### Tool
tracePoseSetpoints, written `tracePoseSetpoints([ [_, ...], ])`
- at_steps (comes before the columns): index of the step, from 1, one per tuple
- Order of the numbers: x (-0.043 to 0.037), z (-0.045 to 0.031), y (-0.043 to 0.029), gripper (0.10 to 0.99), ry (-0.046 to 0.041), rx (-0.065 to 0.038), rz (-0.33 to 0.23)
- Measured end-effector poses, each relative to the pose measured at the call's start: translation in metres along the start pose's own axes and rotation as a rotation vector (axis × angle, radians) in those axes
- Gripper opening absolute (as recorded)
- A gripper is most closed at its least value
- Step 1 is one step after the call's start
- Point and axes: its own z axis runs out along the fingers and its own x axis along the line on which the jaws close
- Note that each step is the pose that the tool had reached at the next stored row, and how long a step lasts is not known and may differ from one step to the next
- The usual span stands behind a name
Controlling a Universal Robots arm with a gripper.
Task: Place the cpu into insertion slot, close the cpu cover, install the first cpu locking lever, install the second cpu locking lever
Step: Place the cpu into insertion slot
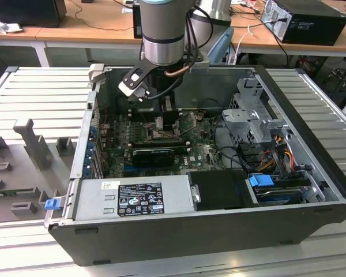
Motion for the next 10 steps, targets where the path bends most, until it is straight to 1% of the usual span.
tracePoseSetpoints([
  [4, 0.0035, 0.0032, -0.0002, 0.529, 0.0071, 0.0, 0.001],
  [6, 0.0045, 0.0071, -0.0016, 0.529, 0.0068, -0.001, 0.014],
  [9, 0.0059, 0.0104, -0.0048, 0.529, 0.0068, -0.001, 0.021],
  [10, 0.0072, 0.0131, -0.0062, 0.529, 0.0067, -0.001, 0.023],
])
